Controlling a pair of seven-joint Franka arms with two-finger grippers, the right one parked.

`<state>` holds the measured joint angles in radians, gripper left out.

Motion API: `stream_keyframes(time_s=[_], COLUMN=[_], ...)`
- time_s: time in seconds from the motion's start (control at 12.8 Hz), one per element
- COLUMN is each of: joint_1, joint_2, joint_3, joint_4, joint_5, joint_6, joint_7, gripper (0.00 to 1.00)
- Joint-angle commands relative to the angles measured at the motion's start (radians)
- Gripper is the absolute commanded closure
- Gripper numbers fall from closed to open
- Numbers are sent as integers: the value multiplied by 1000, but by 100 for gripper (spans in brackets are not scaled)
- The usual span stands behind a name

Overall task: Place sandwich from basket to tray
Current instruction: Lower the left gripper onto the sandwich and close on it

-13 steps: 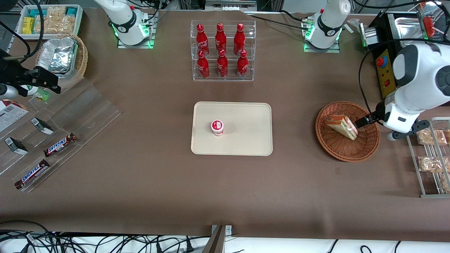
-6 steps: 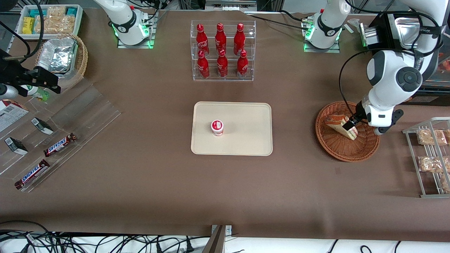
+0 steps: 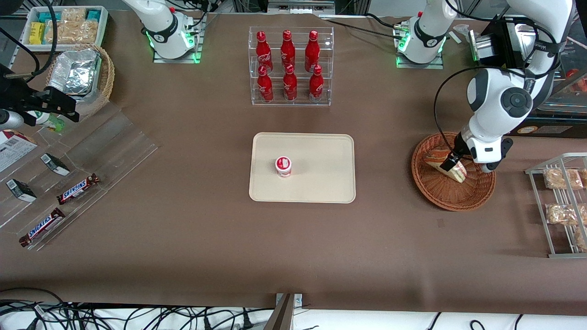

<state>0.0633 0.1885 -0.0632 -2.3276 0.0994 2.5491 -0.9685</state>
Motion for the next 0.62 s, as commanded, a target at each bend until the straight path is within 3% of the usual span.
stream_keyframes(time_s=[0.0,0.16,0.39,0.47,0.55], joint_1=[-3,-3,-3,-3,-3], joint_2=[52,83,91,91,89], joint_3=[-1,-4,-6,-7,-7], joint_4=[-4,-1,0,1,2], joint_5=[136,218,221,221,221], joint_6=[57,78,85,85,85], joint_7=[-135,-221,-243,-243,-248], gripper=[0,0,0,41,73])
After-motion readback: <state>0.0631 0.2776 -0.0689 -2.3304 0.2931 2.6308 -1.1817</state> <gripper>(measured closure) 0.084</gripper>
